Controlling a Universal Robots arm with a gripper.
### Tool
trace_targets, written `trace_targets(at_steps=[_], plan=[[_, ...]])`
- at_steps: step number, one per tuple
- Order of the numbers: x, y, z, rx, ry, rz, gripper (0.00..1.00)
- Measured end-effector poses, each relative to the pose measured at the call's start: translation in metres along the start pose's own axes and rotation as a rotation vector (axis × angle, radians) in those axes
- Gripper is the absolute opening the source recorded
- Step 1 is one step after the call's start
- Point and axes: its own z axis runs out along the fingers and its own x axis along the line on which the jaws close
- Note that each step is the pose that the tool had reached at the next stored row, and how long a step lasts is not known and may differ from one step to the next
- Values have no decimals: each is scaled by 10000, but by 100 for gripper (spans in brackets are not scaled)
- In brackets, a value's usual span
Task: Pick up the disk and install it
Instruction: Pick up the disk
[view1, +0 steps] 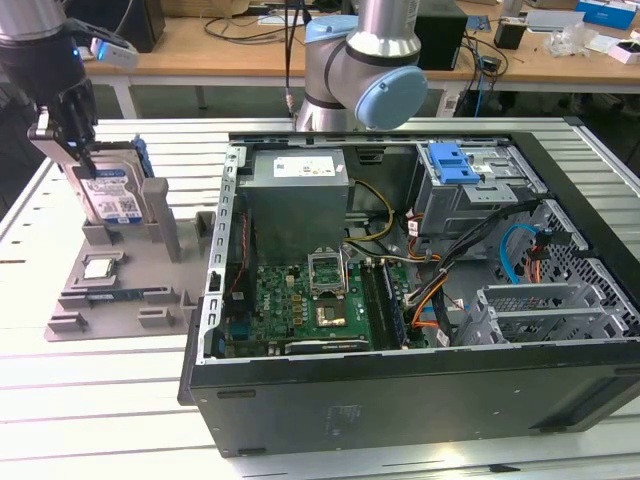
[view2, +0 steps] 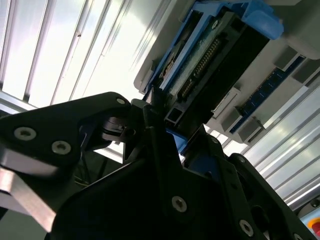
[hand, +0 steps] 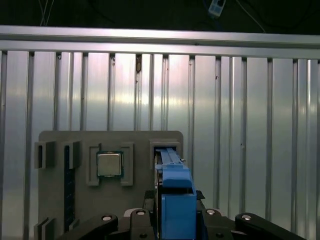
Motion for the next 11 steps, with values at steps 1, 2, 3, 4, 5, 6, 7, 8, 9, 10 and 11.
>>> trace_targets(at_steps=[1,2,3,4,5,6,7,8,9,10,11], plan=[[-1,1,-20,0,0,0,37],[-1,1,-31,0,0,0,37],[-2,1,-44,1,0,0,37],[-3,2,-62,0,0,0,37],[-3,2,-71,0,0,0,37],[-4,3,-88,0,0,0,37],[-5,3,-103,0,0,0,37],[-6,4,-123,1,0,0,37],[-7,4,-139,0,0,1,37],[-8,5,-164,0,0,0,37],[-10,6,-182,0,0,1,37]])
